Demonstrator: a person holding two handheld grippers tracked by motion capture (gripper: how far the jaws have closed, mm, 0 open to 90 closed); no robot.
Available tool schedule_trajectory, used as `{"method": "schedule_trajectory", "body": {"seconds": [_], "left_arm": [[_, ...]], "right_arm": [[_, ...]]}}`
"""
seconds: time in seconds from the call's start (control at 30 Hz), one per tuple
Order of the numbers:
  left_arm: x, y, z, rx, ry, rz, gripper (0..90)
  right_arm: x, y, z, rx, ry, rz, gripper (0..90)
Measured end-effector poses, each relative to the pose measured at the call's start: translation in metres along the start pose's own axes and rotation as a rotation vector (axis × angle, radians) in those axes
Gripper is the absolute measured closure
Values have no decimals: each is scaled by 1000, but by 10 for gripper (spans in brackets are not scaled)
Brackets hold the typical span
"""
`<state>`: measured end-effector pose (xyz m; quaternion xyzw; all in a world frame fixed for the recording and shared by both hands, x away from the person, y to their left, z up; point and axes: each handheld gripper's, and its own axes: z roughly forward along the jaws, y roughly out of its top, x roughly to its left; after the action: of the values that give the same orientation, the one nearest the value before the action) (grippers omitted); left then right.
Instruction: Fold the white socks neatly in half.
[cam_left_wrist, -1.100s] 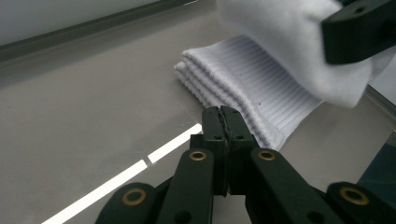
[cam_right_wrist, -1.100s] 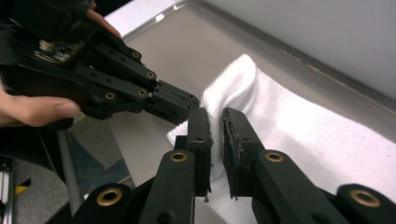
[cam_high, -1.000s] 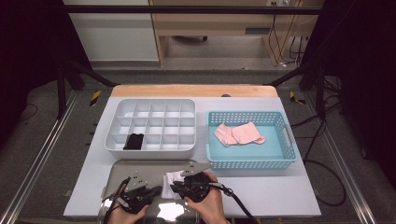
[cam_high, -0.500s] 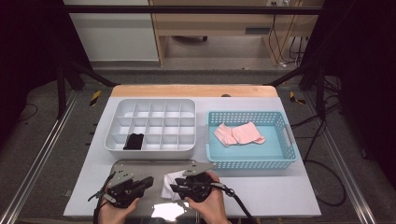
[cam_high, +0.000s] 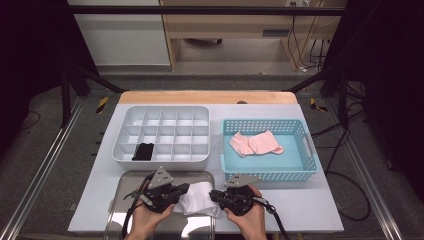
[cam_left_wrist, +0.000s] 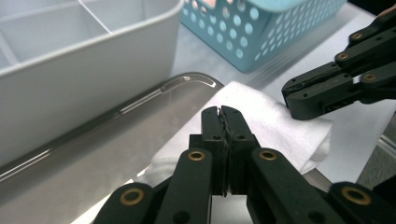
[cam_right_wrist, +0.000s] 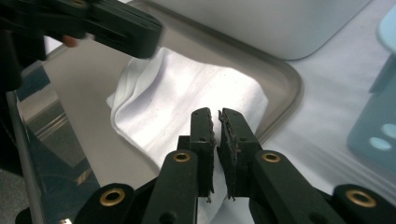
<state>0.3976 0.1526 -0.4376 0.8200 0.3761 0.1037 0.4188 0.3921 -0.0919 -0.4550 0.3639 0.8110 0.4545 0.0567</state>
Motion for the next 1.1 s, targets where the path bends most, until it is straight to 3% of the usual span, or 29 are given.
{"method": "schedule_trajectory", "body": {"seconds": [0.1, 0.2, 0.43, 0.53, 0.63, 0.73, 0.9, 1.1], "left_arm": [[3, -7, 5, 37, 9, -3, 878], [6, -19, 2, 44, 11, -9, 872], [6, -32, -4, 16, 11, -11, 854], [3, -34, -1, 23, 16, 4, 853], [2, -35, 0, 27, 17, 15, 852], [1, -31, -2, 22, 17, 10, 841], [-6, -22, -5, -8, 13, 28, 855], [-14, -20, 10, 24, 1, 43, 887]], "right_arm": [[0, -5, 5, 32, -16, -15, 848], [-2, -10, 11, 56, -37, -16, 849], [6, -1, 9, -1, -13, -32, 850], [12, -2, 14, 14, 3, -57, 852], [11, -6, 20, 46, -21, -69, 857], [8, -7, 18, 36, -20, -52, 853], [5, -4, 1, -30, -21, -38, 806], [1, -15, -4, -28, -28, 15, 695]]}}
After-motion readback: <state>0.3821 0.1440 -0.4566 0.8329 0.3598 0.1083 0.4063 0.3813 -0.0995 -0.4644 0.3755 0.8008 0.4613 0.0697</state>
